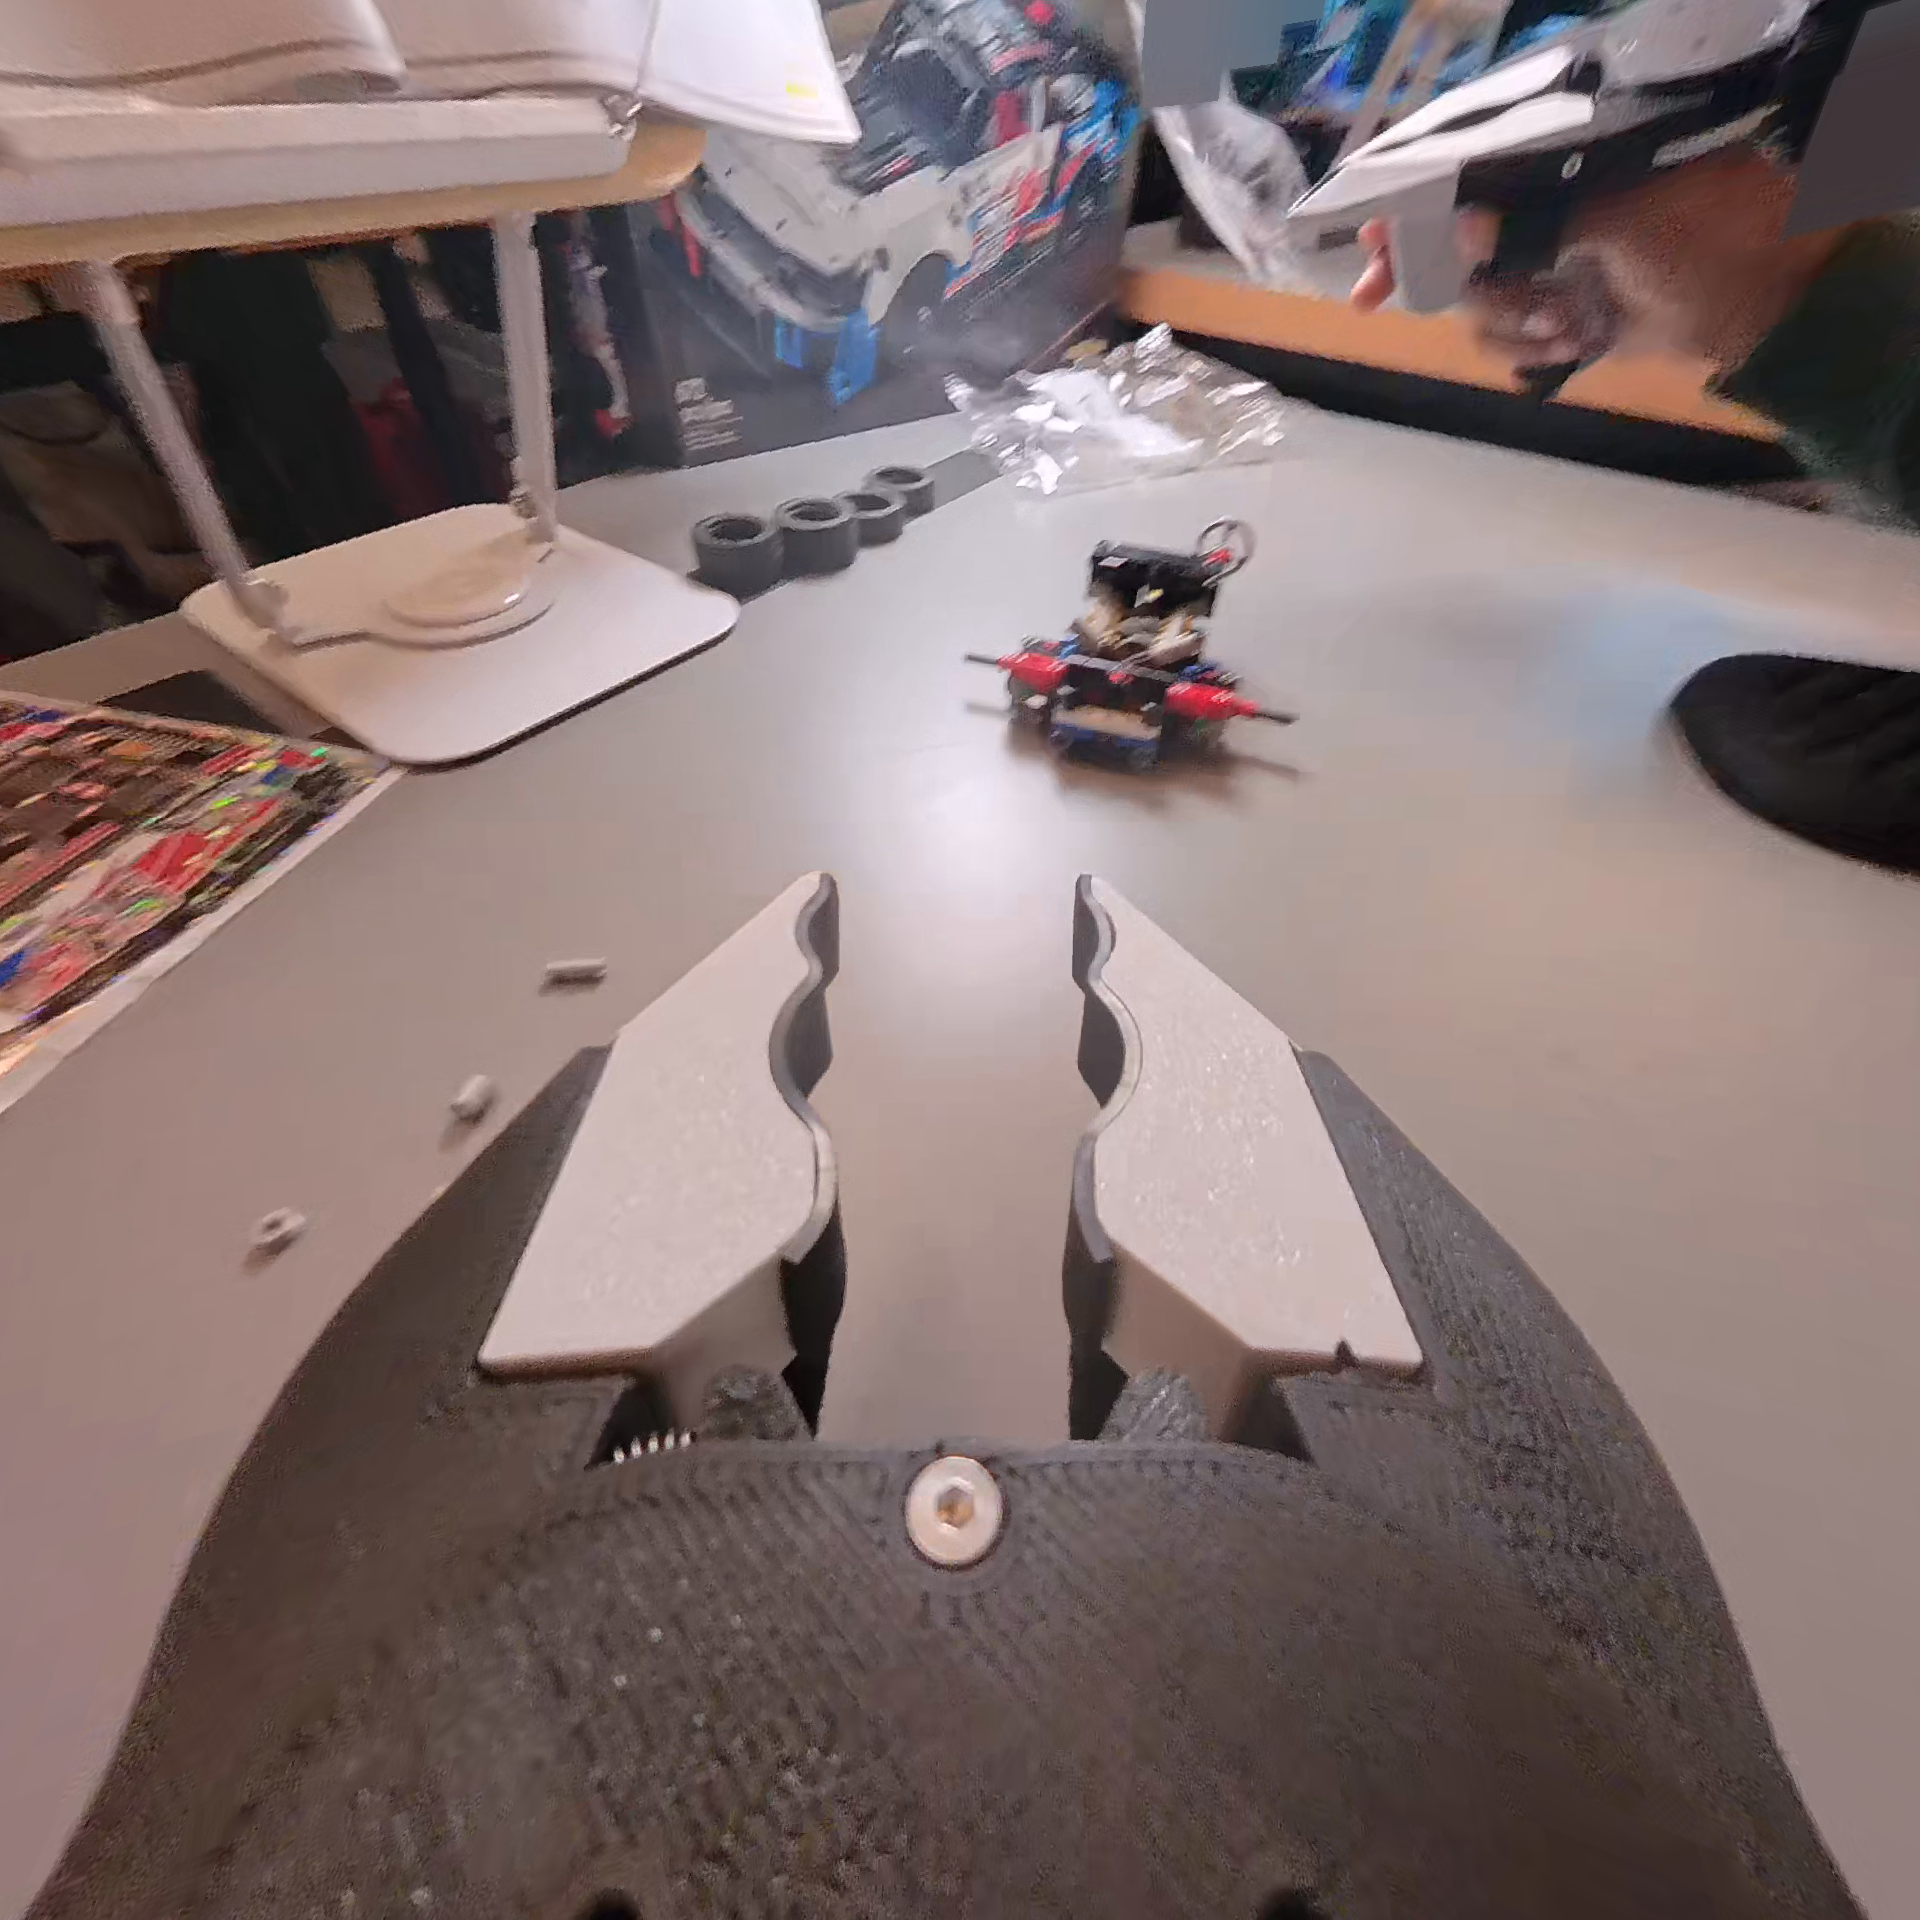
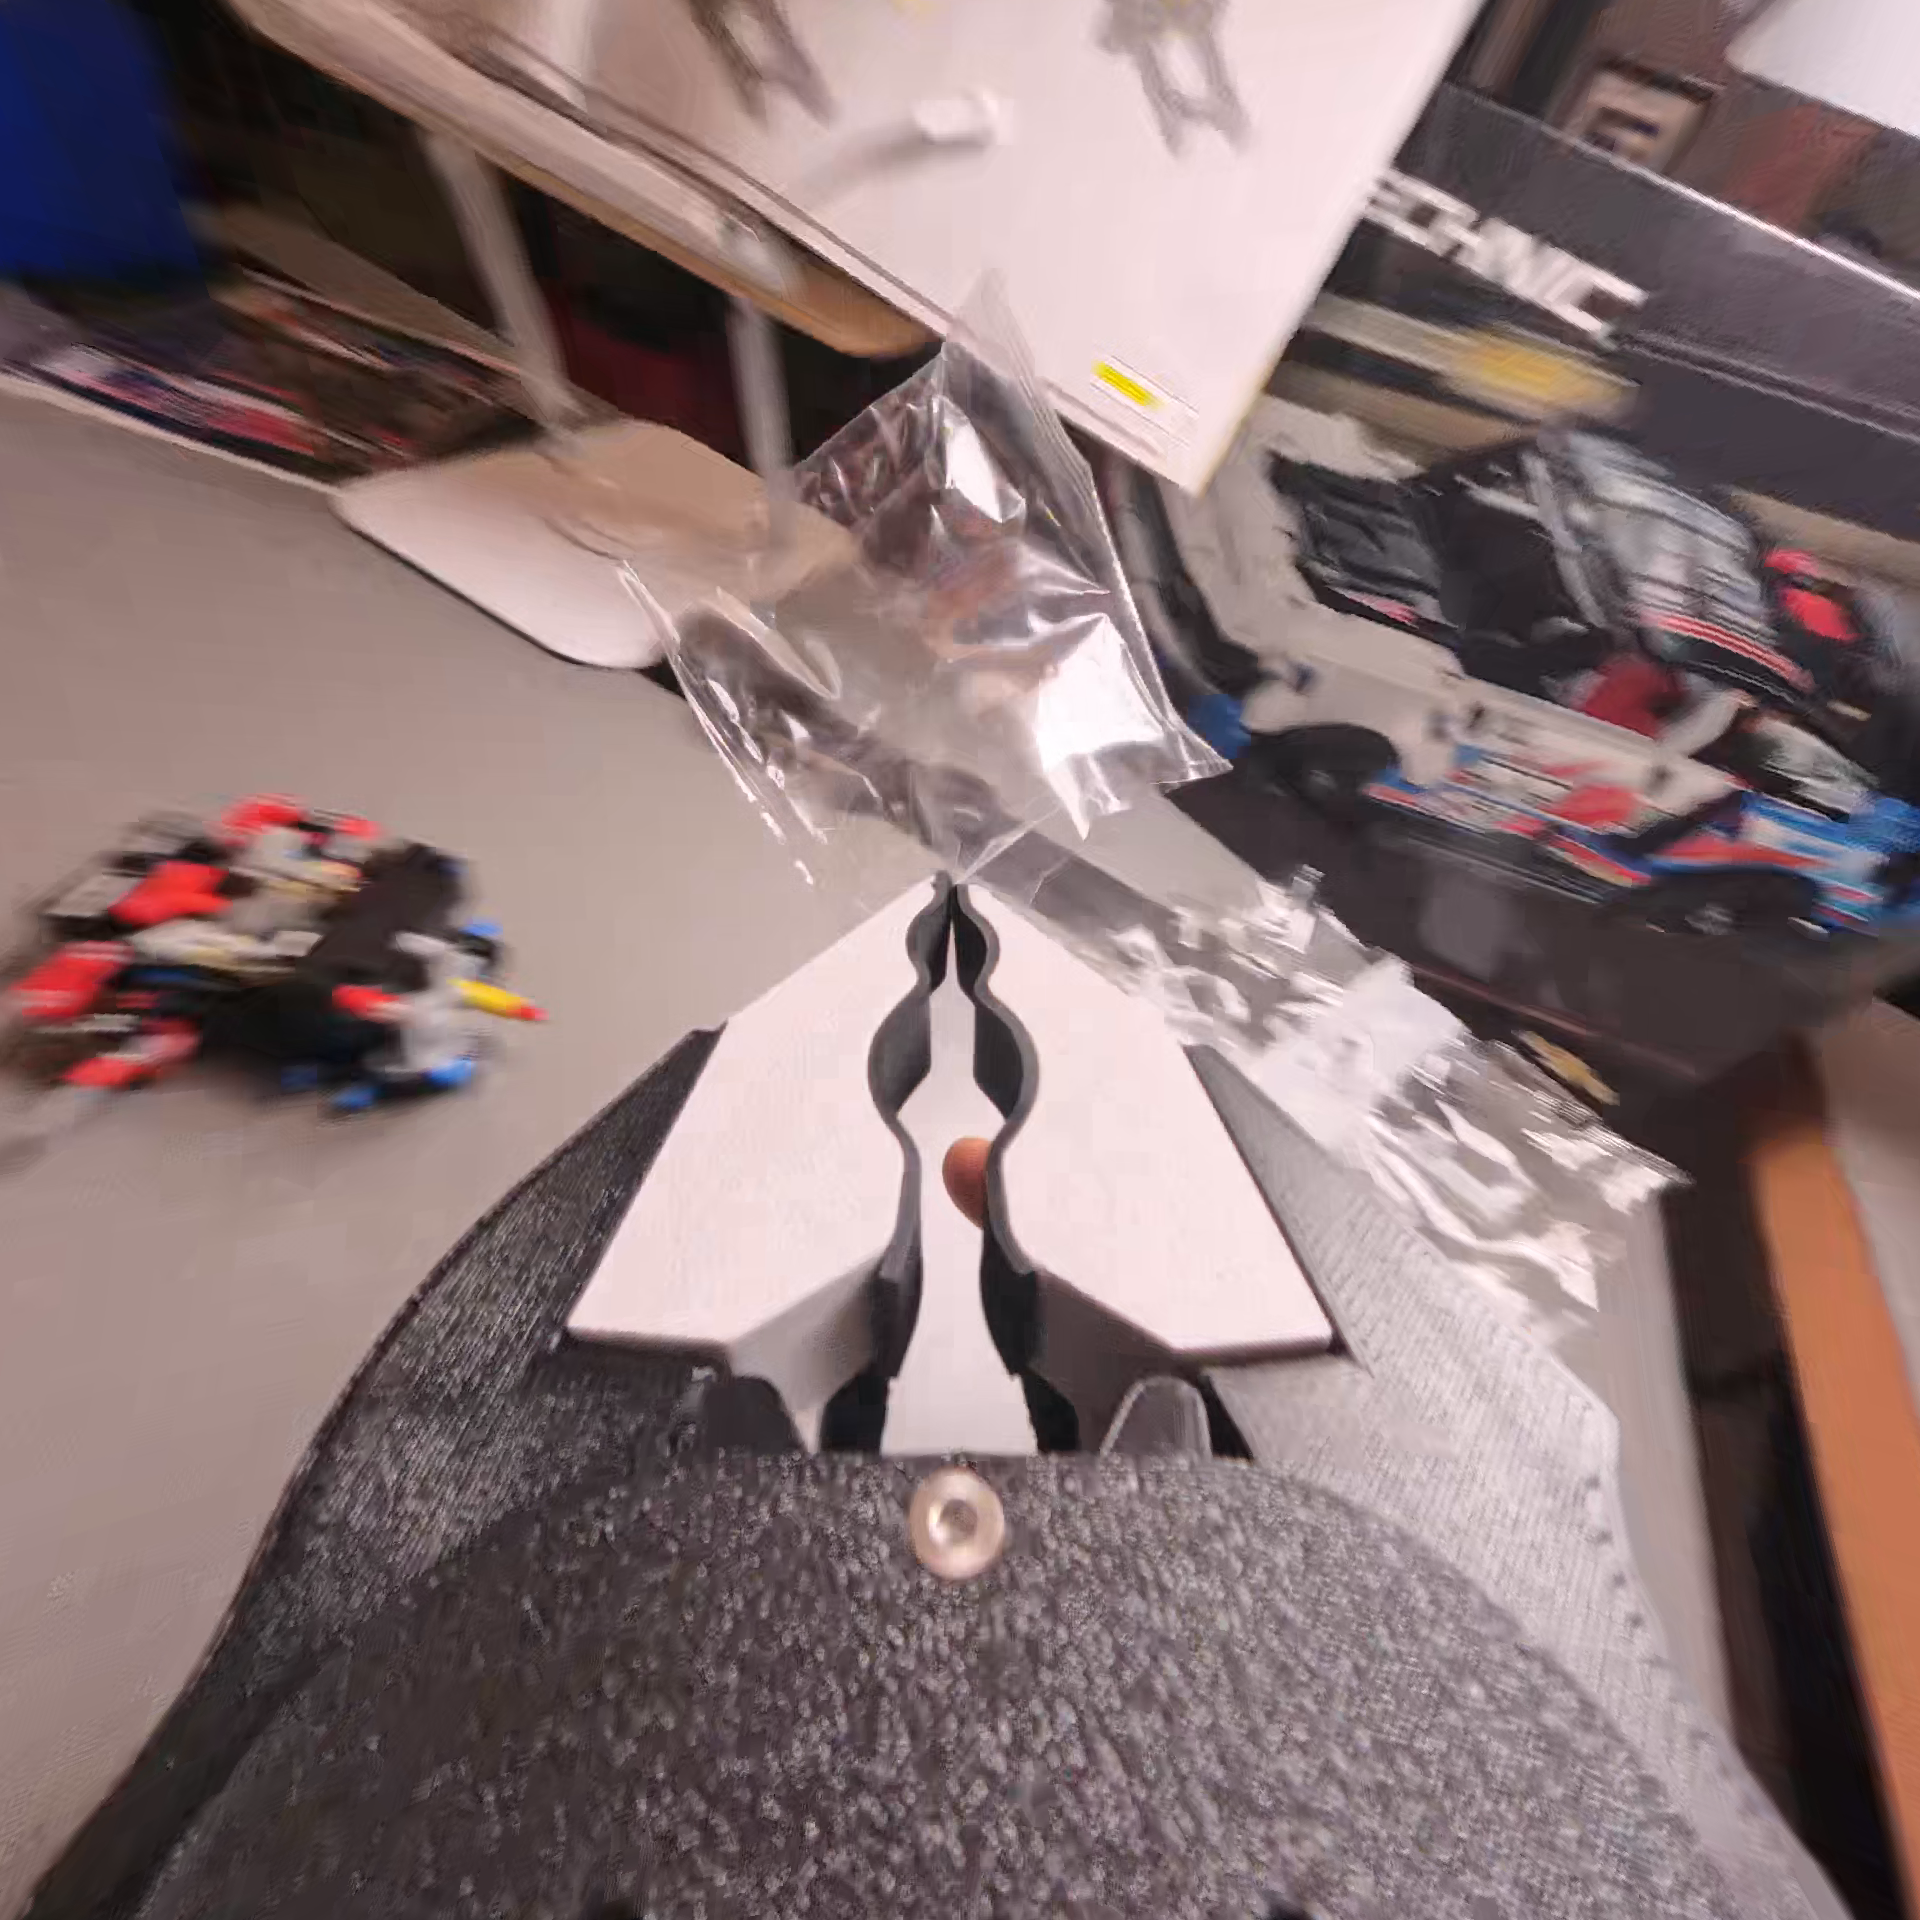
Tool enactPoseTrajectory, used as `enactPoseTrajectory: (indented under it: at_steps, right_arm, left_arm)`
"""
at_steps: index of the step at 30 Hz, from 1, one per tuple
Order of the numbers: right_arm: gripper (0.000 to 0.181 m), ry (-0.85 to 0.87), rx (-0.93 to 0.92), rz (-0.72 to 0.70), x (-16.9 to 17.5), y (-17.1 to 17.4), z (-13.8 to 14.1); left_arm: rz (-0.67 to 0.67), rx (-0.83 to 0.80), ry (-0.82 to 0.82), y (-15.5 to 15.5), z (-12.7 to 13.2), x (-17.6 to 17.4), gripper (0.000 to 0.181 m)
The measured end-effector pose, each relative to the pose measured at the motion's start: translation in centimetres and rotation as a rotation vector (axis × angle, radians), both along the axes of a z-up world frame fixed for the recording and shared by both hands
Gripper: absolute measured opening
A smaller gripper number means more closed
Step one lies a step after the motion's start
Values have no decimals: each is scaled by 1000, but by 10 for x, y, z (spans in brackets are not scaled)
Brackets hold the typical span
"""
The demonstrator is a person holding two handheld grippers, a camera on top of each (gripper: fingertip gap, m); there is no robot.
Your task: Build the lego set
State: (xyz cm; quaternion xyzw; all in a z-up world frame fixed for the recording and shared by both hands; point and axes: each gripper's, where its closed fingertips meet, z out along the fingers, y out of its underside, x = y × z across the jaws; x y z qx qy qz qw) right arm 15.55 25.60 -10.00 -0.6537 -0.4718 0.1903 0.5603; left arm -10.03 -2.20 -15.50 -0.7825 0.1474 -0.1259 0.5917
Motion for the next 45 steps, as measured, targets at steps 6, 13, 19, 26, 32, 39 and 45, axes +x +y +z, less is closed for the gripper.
enactPoseTrajectory:
  at_steps: [6,13,19,26,32,39,45]
  right_arm:
    - [0,-73,234,442,-88,-184,1]
    - [0,-188,621,664,-134,-274,-26]
    - [12,-56,231,787,-127,-287,-45]
    - [30,108,-196,906,-121,-298,-41]
    - [18,118,-302,1020,-115,-319,-40]
    - [0,5,-190,985,-106,-303,-51]
    - [24,-26,-177,1005,-110,-316,-57]
  left_arm:
    - [-253,46,-271,-10,37,80,57]
    - [-363,-114,-353,-29,20,96,9]
    - [-373,-160,-260,-34,-6,97,0]
    - [-460,-123,-194,-39,-9,109,0]
    - [-479,-131,-127,-42,-17,116,0]
    - [-440,-135,-166,-38,-12,105,0]
    - [-467,-133,-169,-42,-11,110,0]
